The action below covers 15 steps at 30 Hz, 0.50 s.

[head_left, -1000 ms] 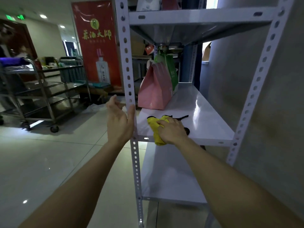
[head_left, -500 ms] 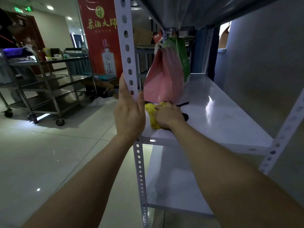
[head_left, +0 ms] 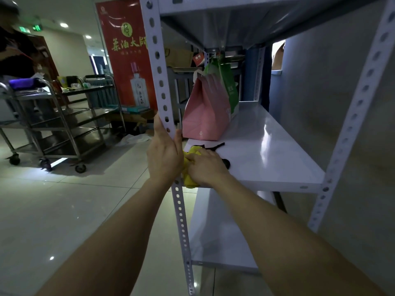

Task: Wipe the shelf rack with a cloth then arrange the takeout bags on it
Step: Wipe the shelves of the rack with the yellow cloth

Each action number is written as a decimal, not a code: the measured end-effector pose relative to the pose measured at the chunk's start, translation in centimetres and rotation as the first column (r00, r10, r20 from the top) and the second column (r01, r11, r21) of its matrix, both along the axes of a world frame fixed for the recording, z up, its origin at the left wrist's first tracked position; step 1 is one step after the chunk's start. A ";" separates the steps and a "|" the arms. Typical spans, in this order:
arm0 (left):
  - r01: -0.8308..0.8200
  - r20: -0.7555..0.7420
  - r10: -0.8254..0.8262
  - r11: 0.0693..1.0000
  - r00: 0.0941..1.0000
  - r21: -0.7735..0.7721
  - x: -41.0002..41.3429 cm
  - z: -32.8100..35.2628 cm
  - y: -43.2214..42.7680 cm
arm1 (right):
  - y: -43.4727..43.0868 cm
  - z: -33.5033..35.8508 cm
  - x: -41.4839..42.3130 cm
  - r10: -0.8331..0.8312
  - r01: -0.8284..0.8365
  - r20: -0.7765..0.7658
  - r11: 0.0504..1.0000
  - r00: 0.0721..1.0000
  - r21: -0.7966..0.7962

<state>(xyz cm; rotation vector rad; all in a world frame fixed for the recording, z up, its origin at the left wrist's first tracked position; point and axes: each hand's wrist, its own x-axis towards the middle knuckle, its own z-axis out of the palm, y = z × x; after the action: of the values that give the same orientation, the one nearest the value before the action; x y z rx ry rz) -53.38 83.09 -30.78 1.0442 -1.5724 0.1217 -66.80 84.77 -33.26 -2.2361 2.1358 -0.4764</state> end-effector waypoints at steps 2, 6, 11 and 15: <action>-0.007 -0.030 0.009 0.999 1.000 0.045 -0.3 0.2 0.3 | 0.7 -0.2 -1.0 -0.032 0.031 0.044 0.999 0.999 0.011; -0.049 -0.081 0.054 0.997 0.995 0.059 -0.8 -0.1 1.6 | 3.6 0.1 -5.4 -0.134 0.130 0.083 0.991 0.988 0.044; -0.099 0.029 0.102 0.991 0.994 -0.095 -3.7 -2.9 4.7 | 7.3 -0.2 -14.8 -0.313 0.309 0.094 0.949 0.945 0.059; 0.017 0.248 0.009 0.995 0.969 -0.099 -6.4 -3.6 4.8 | 7.9 -1.1 -20.2 -0.447 0.444 0.103 0.894 0.888 0.054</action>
<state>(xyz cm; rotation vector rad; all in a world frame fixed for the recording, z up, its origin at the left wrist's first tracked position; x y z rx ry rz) -59.80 87.88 -34.40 0.9751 -1.7746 0.3370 -86.99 92.72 -34.36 -1.6409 2.5714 -0.5580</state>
